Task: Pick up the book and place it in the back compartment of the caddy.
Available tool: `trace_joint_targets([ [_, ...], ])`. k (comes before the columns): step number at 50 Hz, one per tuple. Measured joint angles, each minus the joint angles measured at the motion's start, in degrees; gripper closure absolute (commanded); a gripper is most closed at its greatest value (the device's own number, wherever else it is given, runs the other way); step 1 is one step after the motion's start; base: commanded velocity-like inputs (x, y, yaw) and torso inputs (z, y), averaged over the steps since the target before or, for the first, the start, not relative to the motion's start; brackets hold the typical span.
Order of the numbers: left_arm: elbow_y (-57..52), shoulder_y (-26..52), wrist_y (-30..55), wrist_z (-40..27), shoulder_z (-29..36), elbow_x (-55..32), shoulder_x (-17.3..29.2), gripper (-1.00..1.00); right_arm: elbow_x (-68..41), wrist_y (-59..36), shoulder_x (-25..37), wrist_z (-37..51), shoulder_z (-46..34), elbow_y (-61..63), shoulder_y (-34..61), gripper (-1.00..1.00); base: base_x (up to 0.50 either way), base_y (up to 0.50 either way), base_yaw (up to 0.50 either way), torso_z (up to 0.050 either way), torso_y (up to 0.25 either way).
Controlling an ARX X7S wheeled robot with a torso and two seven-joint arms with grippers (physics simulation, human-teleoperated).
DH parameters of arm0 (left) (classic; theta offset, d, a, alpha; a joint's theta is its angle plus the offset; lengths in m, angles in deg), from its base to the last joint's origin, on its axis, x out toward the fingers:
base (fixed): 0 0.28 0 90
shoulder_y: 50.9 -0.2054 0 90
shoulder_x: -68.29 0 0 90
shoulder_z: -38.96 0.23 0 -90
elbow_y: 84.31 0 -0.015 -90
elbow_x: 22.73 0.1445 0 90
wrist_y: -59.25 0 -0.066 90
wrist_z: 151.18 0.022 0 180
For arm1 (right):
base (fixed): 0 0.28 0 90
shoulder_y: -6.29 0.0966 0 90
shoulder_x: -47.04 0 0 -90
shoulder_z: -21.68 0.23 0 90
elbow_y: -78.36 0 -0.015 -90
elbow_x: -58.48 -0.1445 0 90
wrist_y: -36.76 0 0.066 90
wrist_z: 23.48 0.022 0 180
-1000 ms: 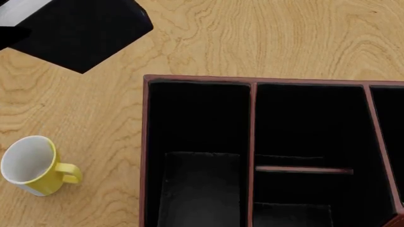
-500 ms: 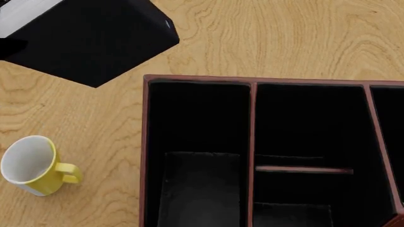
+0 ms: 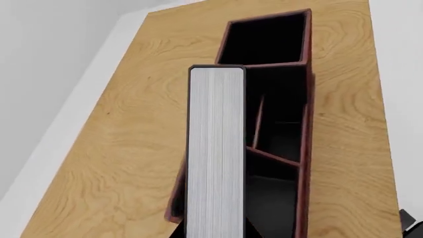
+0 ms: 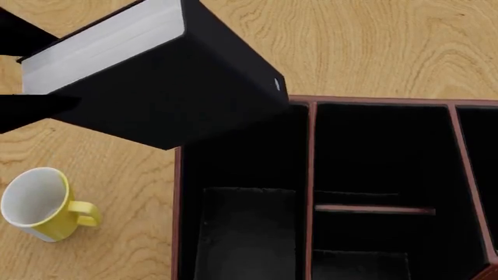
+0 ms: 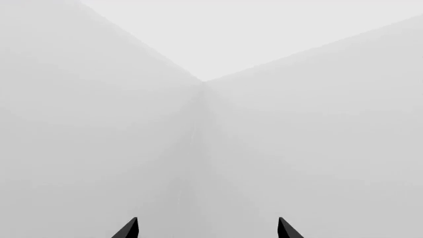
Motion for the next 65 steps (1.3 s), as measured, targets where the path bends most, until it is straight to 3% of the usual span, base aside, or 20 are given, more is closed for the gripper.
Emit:
trace_joint_targets([
  [24,0.7,0.6,-3.1,0.0,4.0,-2.3,-6.4,1.0,0.3,0.8,-0.6,-0.2,0.3,0.2,-1.1,-1.0,0.0,0.0,0.0,0.0,0.001],
  [65,11.2,3.4,-11.7,4.3,16.0,3.1,-20.4,1.0,3.0,5.1,-3.9,-1.8,1.8,0.2,-6.8,-1.0,0.0,0.0,0.0,0.0,0.001],
])
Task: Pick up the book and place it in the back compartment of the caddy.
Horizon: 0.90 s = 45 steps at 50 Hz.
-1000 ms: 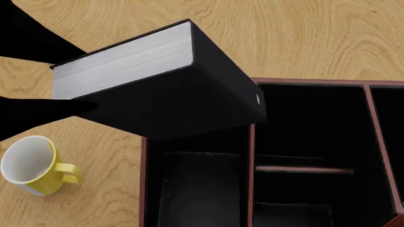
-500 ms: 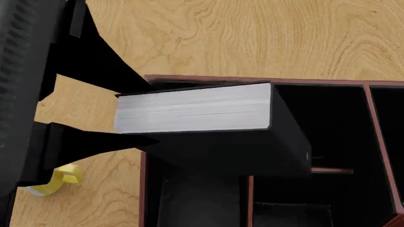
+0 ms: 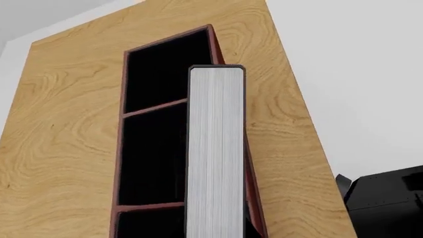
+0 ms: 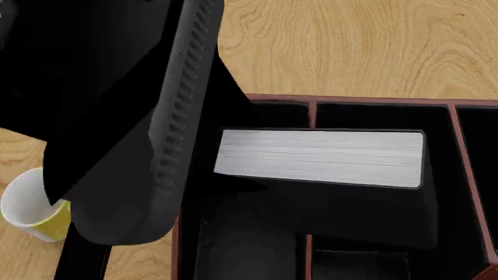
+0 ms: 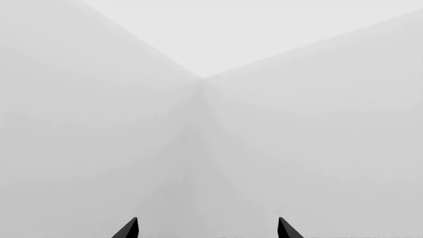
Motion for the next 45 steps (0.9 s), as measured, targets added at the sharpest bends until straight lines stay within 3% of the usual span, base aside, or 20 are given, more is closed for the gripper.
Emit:
trace_joint_targets([
  [45,10.1,-1.1,-0.9,-3.2,5.3,1.7,-9.2,1.0,4.2,3.7,-4.3,-2.5,-2.4,0.0,-2.2,-1.0,0.0,0.0,0.0,0.0,0.001],
])
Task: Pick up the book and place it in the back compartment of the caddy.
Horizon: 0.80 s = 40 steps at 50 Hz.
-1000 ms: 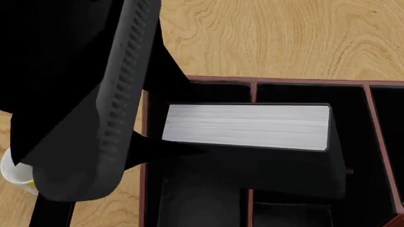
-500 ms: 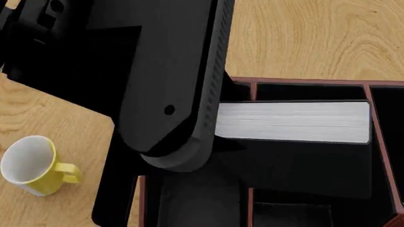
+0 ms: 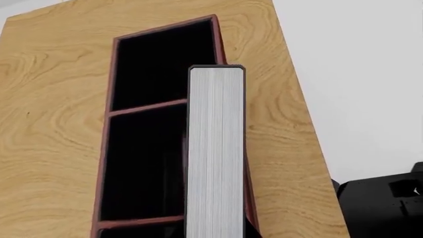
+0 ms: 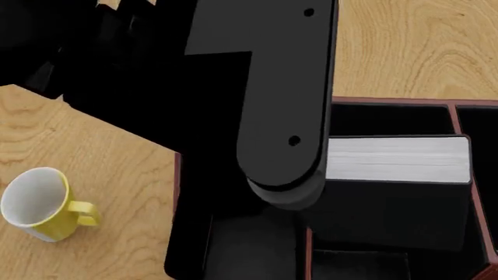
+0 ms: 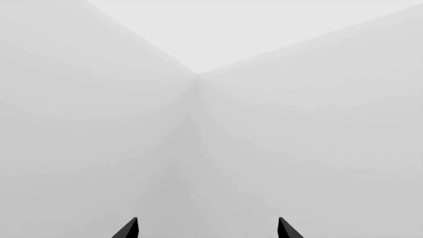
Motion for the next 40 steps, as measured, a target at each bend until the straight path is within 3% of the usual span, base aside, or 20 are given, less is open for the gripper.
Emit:
trace_joint_targets([
  [40,3.3,-4.6,-4.2,-1.3,5.4,1.4,-1.7,1.0,2.0,1.2,-2.4,-1.7,-1.5,0.0,-0.2,-1.0,0.0,0.0,0.0,0.0,0.001],
])
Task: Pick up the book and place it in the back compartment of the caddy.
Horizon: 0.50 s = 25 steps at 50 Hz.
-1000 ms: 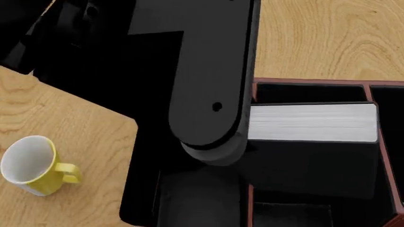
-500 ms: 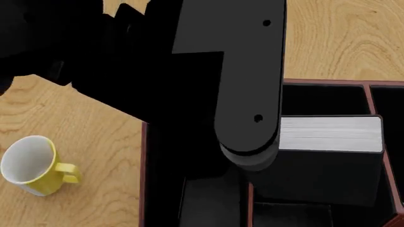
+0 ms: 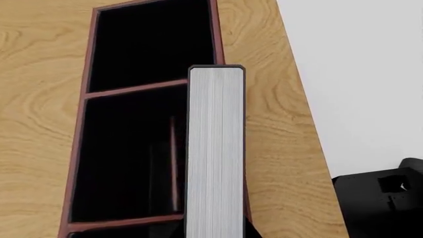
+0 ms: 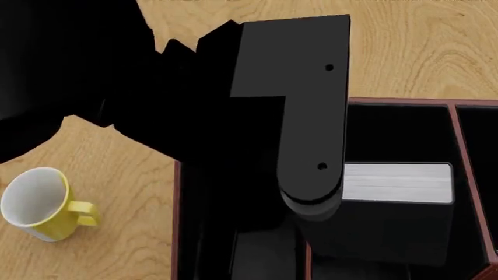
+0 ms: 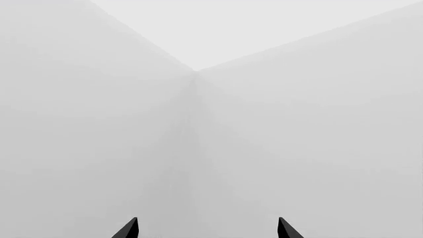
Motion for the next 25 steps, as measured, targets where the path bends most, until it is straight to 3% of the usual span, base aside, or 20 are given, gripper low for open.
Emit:
trace_joint_targets([
  [25,1.6,-3.2,-2.9,-0.9,1.9,0.6,-0.8,1.0,2.1,1.4,-1.9,-1.3,-1.9,0.0,-0.1,-1.0,0.0,0.0,0.0,0.0,0.001],
])
